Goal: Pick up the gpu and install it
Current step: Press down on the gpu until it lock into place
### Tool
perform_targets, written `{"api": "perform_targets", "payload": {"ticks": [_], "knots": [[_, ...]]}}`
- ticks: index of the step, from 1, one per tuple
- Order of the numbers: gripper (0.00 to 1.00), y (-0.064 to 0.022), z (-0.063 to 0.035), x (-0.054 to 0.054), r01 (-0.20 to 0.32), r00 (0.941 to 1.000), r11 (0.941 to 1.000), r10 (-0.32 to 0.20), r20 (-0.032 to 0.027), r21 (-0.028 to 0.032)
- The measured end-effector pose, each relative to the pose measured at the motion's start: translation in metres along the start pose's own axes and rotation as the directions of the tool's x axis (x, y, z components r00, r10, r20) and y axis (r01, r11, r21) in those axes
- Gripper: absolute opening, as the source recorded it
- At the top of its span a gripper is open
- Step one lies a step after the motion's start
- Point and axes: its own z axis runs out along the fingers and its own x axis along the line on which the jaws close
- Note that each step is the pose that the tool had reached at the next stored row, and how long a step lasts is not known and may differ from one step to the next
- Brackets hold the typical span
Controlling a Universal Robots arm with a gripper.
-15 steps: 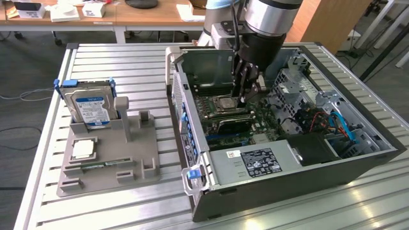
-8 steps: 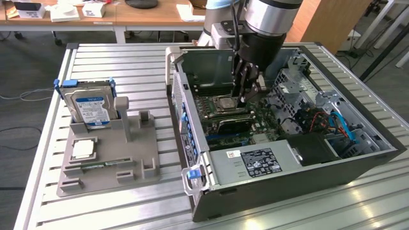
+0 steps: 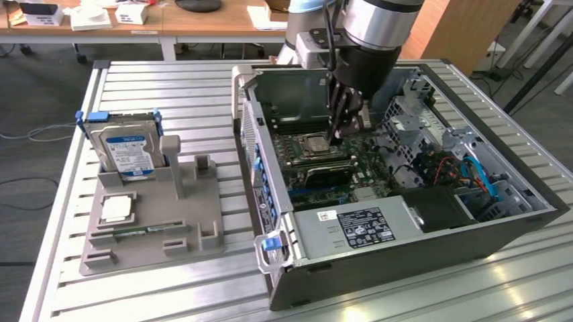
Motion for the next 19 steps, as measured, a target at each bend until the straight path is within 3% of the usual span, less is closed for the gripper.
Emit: {"api": "perform_targets", "payload": {"ticks": [3, 10, 11, 14, 19], "knots": [[0.11, 0.0, -0.0002, 0.0, 0.0, 1.0, 1.0, 0.0, 0.0, 0.0], [0.11, 0.0, -0.0005, 0.0, 0.0, 1.0, 1.0, 0.0, 0.0, 0.0], [0.11, 0.0, 0.0012, 0.0, 0.0, 1.0, 1.0, 0.0, -0.0003, -0.0001], [0.11, -0.0001, 0.0208, 0.001, 0.0, 1.0, 1.0, 0.0, 0.0, 0.0], [0.11, -0.0002, 0.0283, 0.001, 0.0, 1.0, 1.0, 0.0, 0.0, 0.0]]}}
